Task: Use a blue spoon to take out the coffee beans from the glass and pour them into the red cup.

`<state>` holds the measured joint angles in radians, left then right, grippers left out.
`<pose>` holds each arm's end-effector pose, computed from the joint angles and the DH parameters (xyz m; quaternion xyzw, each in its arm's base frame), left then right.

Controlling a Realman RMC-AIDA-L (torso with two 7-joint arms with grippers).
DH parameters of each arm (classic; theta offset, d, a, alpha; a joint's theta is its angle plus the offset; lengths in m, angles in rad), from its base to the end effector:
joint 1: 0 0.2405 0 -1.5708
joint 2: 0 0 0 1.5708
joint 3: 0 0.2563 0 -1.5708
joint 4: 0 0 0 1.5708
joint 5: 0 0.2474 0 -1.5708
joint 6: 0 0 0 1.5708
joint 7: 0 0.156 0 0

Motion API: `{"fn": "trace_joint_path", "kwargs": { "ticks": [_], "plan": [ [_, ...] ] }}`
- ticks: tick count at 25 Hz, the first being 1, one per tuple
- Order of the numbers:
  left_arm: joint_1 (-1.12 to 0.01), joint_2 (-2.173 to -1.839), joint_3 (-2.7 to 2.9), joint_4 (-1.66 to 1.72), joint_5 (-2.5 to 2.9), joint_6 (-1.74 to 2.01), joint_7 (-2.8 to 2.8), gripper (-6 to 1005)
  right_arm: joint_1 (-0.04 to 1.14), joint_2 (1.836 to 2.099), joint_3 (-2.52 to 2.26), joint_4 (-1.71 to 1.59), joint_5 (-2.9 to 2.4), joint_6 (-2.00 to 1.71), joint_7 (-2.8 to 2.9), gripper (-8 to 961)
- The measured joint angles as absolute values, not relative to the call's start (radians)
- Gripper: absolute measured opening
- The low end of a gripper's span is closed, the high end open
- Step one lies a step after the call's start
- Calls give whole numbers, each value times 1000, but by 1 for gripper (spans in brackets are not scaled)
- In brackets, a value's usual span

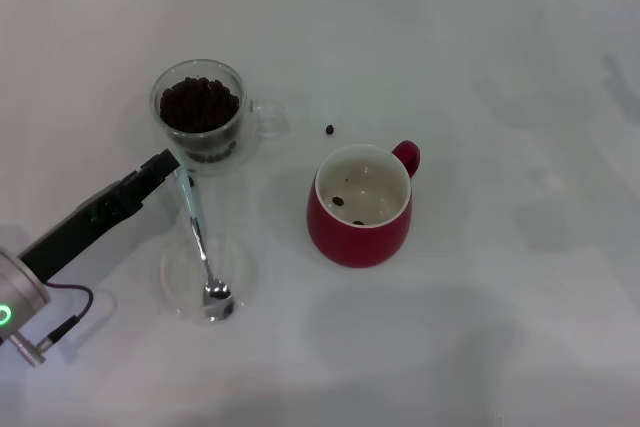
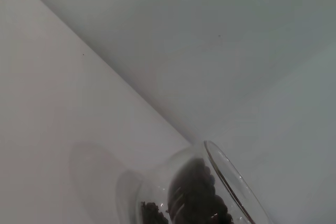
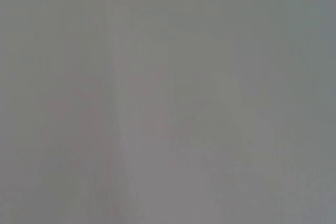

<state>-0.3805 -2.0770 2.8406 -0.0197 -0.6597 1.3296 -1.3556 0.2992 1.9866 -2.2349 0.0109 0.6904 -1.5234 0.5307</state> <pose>-0.3590 0.2755 -0.0941 -0.6995 -0.5600 -0.3983 0.1964 0.4049 0.2856 0.0389 -0.6633 0.2432 0.3931 0.5885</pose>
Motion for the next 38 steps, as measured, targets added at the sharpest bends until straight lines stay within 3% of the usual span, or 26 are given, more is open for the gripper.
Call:
{"fn": "trace_joint_path", "kwargs": {
  "ticks": [5, 12, 16, 24, 30, 38],
  "plan": [
    [-369, -2077, 2833, -25, -668, 1330, -1341, 262, 297, 1987, -2235, 11, 690, -1523, 531, 828],
    [-340, -2072, 2832, -68, -764, 1356, -1240, 443, 296, 1985, -2235, 11, 700, -1523, 531, 828],
    [-327, -2072, 2832, -99, -847, 1388, -1113, 666, 296, 1985, -2235, 11, 708, -1519, 531, 828],
    [-311, -2076, 2832, -105, -1040, 1424, -911, 714, 293, 1988, -2235, 11, 729, -1518, 531, 828],
    [-303, -2079, 2832, -71, -1161, 1434, -735, 887, 288, 1991, -2235, 13, 741, -1513, 531, 828],
    [-310, -2079, 2832, -49, -1237, 1438, -651, 888, 286, 1996, -2235, 23, 756, -1511, 531, 828]
  ]
}}
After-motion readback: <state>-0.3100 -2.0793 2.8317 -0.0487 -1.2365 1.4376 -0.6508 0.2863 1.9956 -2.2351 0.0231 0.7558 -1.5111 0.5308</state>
